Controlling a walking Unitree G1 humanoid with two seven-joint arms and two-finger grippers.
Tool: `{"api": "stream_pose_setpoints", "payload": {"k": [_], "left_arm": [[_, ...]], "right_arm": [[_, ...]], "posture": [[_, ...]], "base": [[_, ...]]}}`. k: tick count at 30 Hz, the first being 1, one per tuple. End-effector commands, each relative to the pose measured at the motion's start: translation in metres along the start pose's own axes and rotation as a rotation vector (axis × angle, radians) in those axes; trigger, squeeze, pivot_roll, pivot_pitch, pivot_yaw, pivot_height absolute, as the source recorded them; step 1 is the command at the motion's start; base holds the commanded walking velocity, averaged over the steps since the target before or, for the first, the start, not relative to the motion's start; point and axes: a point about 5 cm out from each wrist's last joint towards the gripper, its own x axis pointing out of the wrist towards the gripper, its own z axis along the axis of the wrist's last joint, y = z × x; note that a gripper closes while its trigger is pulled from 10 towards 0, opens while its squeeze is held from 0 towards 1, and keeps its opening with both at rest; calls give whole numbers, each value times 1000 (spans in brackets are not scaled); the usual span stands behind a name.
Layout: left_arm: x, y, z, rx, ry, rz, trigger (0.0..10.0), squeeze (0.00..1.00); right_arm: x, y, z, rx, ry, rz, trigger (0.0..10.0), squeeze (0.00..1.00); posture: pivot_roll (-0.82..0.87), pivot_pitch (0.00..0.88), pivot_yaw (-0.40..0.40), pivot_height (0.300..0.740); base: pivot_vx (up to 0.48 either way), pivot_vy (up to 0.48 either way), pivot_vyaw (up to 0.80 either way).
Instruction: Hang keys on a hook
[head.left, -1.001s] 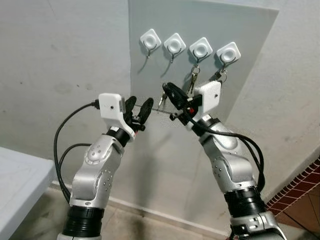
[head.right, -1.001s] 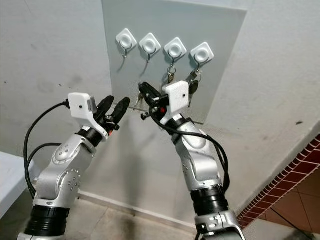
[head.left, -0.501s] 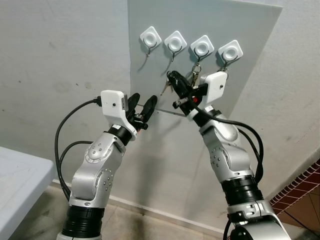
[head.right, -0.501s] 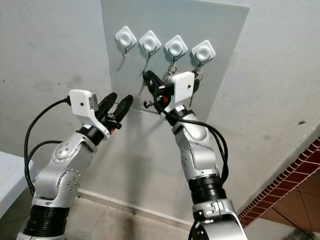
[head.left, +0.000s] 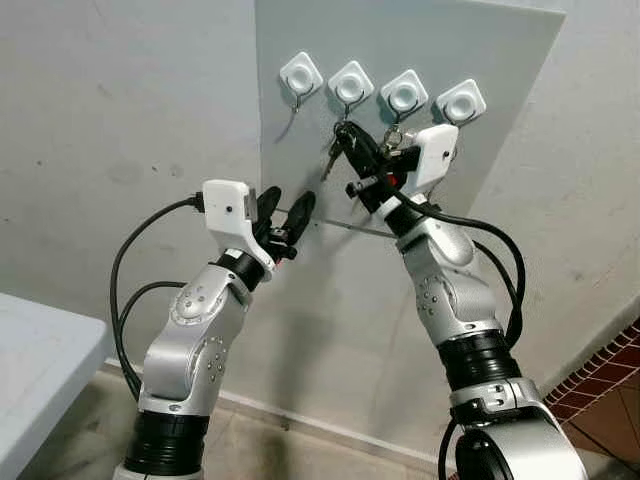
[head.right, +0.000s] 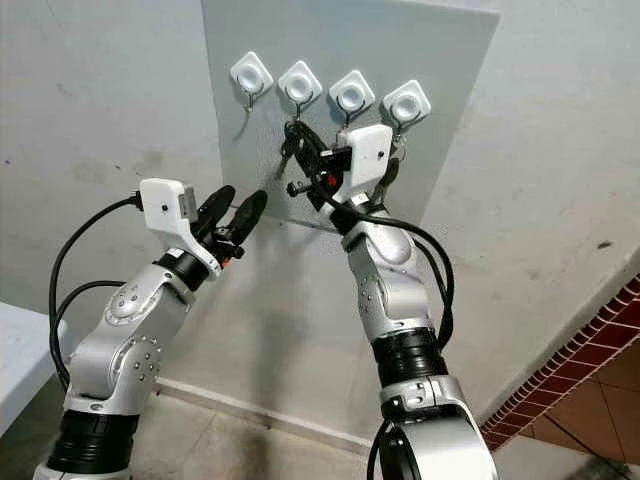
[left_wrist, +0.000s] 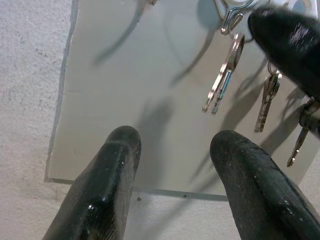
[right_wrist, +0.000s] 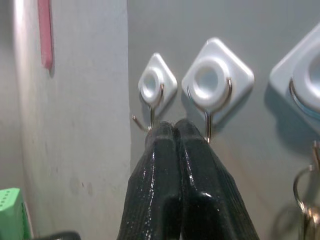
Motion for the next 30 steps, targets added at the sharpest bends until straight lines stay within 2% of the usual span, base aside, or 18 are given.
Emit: {"api": "stream_pose_setpoints", "payload": {"k": [1,9,17,22,30], "left_arm": [[2,-5,7,10,-20,-27,10000,0],[2,-5,7,4,-21,-24,10000,0],[2,-5,7,-3,-20,-25,10000,0],[2,-6,7,-9,-20,-23,10000,0],[2,-5,8,-12,-17,-24,10000,0]], "right_arm": [[4,-1,6,10,-30,3,10000,0],[6,-1,6,22,-40,3,10000,0],[7,-4,4,87,-31,-21,10000,0],[7,-6,3,163,-31,-55,10000,0],[9,-8,4,215,-46,-76,10000,0]], "posture": [[107,8,-50,740],[108,2,-50,740],[109,4,-51,740],[109,4,-51,740],[108,10,-46,740]], "base": [[0,0,0],[0,0,0],[0,0,0],[0,0,0],[0,0,0]]}}
